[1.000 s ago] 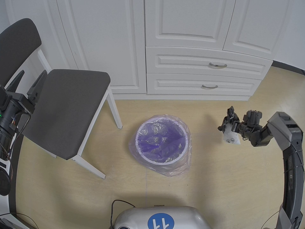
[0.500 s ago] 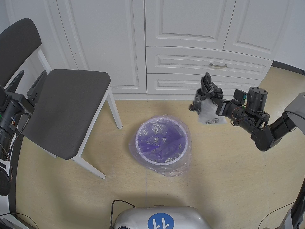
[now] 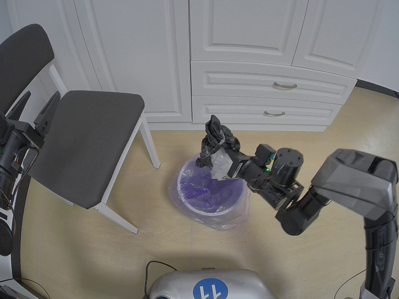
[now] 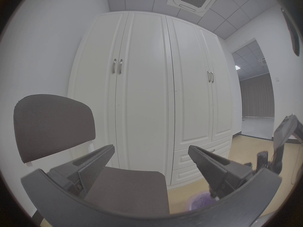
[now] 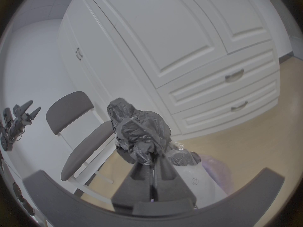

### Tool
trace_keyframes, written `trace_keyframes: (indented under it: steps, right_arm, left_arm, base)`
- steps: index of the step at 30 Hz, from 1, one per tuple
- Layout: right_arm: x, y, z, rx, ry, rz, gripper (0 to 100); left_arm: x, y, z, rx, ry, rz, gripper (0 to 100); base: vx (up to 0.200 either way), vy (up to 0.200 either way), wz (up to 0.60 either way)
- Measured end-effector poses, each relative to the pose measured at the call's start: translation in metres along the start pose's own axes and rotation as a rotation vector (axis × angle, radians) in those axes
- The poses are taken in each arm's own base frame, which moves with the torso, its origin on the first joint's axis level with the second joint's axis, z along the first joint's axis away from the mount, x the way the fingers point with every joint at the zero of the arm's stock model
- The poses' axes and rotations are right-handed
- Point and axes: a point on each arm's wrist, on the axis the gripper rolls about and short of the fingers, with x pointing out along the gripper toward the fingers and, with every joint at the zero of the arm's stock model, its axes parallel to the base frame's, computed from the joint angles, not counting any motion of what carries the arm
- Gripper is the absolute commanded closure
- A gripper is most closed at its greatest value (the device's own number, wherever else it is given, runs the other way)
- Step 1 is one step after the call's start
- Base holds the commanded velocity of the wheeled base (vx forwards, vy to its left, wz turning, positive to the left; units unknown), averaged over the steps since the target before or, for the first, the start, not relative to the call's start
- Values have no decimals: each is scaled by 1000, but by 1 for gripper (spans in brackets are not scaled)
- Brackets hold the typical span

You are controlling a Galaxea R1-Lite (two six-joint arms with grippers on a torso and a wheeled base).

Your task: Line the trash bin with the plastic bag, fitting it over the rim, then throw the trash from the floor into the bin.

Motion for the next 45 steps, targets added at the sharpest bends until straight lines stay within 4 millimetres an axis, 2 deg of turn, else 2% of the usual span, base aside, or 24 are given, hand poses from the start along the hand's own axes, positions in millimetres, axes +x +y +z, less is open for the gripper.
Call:
trace_keyframes:
  steps: [5,10,18,21,27,34,40,45]
  right_arm:
    - [19,0,-43,77,-6,-7,100]
    - [28,-3,-79,107,16,-20,100]
    - [40,-25,-113,105,61,-68,100]
    - [41,-38,-119,102,67,-98,100]
    - [36,-50,-129,92,101,-131,100]
    - [30,-53,-132,66,129,-145,100]
    - [25,-64,-130,14,181,-177,100]
    - [25,-62,-132,15,196,-175,100]
  left_arm:
    - [0,0,0,0,0,0,0]
    - [0,0,0,1,1,0,0]
    - [0,0,0,1,2,0,0]
    - [0,0,-1,1,5,0,0]
    - [0,0,-3,-1,11,0,0]
    - [0,0,-3,-1,11,0,0]
    - [0,0,-2,-1,10,0,0]
    - [0,0,-3,-2,14,-1,0]
  base:
    - [0,0,0]
    - [0,0,0]
    - [0,0,0]
    - [0,0,0]
    - [0,0,0]
    - [0,0,0]
    - [0,0,0]
    - [0,0,0]
